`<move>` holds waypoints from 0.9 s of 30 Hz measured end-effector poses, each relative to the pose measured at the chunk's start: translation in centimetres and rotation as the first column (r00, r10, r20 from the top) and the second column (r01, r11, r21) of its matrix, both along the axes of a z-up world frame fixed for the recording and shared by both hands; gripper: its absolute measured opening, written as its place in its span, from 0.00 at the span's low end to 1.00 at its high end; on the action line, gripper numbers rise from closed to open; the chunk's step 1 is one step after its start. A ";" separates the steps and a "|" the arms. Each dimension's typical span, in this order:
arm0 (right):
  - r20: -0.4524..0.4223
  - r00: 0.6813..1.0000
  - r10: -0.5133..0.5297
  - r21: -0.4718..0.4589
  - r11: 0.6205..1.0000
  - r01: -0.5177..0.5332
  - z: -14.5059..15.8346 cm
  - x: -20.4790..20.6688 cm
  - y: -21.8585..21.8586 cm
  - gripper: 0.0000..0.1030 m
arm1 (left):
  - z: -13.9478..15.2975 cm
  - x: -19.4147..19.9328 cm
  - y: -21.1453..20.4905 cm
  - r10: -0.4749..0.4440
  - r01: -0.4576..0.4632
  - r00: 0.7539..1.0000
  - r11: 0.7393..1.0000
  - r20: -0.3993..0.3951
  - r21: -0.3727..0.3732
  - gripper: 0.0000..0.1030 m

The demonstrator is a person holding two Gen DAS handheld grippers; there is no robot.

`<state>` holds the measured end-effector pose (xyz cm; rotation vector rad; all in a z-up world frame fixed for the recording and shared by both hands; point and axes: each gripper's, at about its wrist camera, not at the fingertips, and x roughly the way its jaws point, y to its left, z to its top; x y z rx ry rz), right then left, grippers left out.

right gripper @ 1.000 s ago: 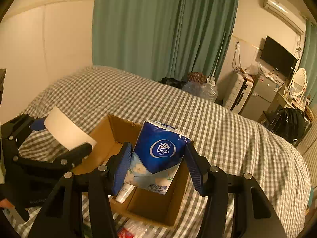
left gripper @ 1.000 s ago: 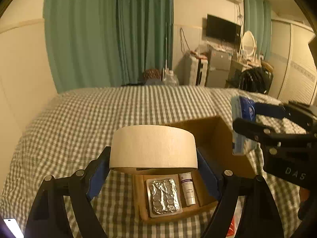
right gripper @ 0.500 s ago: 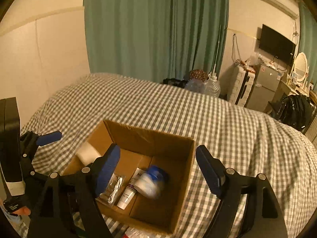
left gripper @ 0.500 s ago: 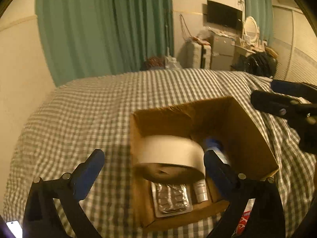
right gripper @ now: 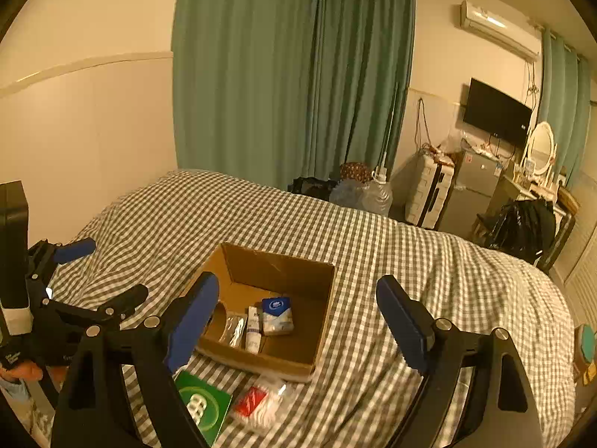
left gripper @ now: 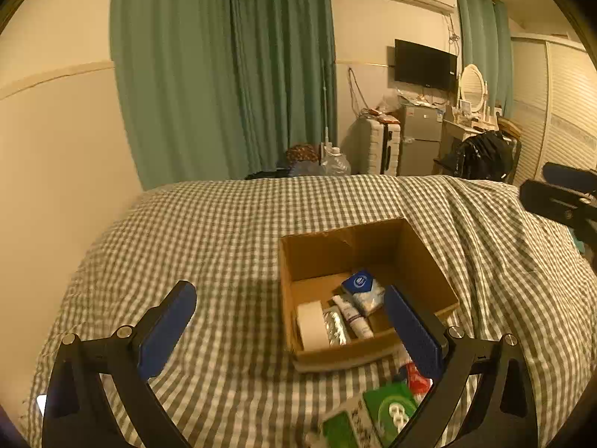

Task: Organize objects
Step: 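Grasp the green medicine box with the right tool while the left tool grasps the white bunny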

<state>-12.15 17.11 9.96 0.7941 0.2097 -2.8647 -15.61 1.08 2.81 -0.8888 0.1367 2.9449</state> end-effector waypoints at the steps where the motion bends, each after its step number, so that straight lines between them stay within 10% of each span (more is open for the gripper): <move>1: -0.005 1.000 0.001 0.003 1.000 -0.001 0.3 0.8 0.0 0.85 | 0.2 0.6 -0.2 0.002 -0.002 1.000 1.000 -0.003 0.000 1.00; 12: 0.120 0.993 -0.001 -0.013 1.000 0.002 -4.5 5.9 -1.7 0.89 | -4.0 6.9 -3.3 0.050 -0.052 0.997 0.998 0.062 0.032 1.00; 27: 0.465 0.884 0.050 -0.175 0.984 0.036 -16.7 2.6 -5.3 0.91 | -13.2 9.0 -3.7 0.067 -0.060 0.978 0.997 0.196 -0.042 1.00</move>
